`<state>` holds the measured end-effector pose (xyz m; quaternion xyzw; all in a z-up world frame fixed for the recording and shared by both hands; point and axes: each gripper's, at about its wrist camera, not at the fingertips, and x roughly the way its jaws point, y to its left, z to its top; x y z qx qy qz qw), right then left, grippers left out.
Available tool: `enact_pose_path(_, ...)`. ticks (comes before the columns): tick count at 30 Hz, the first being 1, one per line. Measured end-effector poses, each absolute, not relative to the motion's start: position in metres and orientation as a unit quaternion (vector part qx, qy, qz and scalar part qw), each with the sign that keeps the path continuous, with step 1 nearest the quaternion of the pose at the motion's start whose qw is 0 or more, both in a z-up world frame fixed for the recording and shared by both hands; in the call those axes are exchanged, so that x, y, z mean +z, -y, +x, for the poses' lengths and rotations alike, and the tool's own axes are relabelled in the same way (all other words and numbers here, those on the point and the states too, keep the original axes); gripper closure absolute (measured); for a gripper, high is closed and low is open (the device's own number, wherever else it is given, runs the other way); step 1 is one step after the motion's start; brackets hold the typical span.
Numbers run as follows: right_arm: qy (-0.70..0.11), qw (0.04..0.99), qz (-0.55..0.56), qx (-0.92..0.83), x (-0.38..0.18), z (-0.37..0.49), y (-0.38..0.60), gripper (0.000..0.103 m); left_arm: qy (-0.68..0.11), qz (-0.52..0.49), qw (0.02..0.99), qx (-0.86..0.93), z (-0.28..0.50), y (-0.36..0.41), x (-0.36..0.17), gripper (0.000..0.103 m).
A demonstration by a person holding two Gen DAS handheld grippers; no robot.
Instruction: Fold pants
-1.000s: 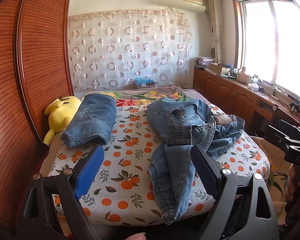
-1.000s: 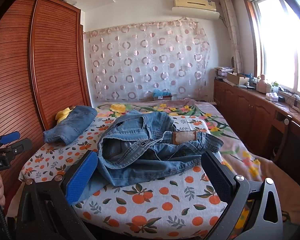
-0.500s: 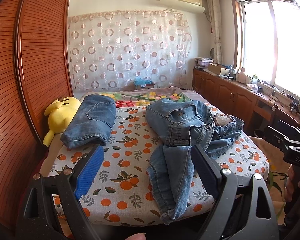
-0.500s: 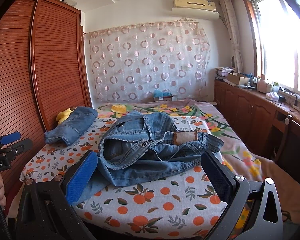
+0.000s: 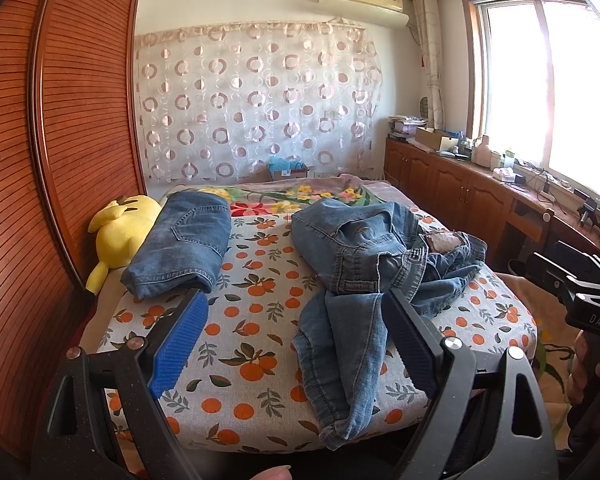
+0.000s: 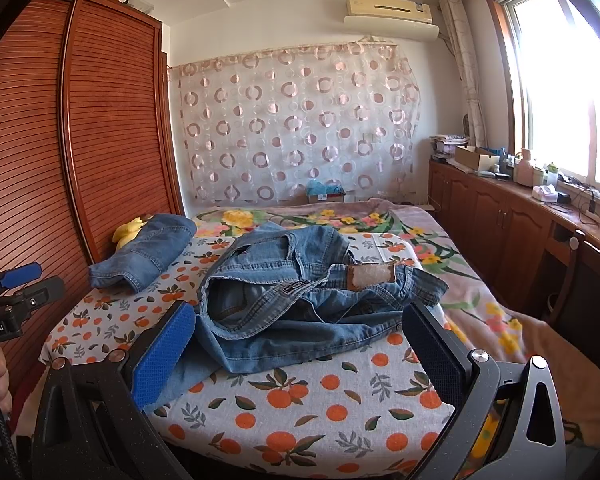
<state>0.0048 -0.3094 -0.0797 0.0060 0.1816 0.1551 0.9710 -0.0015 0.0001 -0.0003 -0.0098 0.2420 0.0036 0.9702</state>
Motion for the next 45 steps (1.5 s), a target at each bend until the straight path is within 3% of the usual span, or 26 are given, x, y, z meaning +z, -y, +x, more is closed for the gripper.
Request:
enact_pose_path(31, -0.184, 0.971, 0.009, 0.154, -0.081, 0.005, 0.310, 0.000, -0.250, -0.009, 0.968, 0.001, -0.004, 0.002, 0.014, 0.014)
enact_pose_path(45, -0.222, 0.964, -0.002, 0.147, -0.098, 0.037, 0.326, 0.000, -0.295, 0.000, 0.955, -0.019, 0.040, -0.007, -0.035, 0.014)
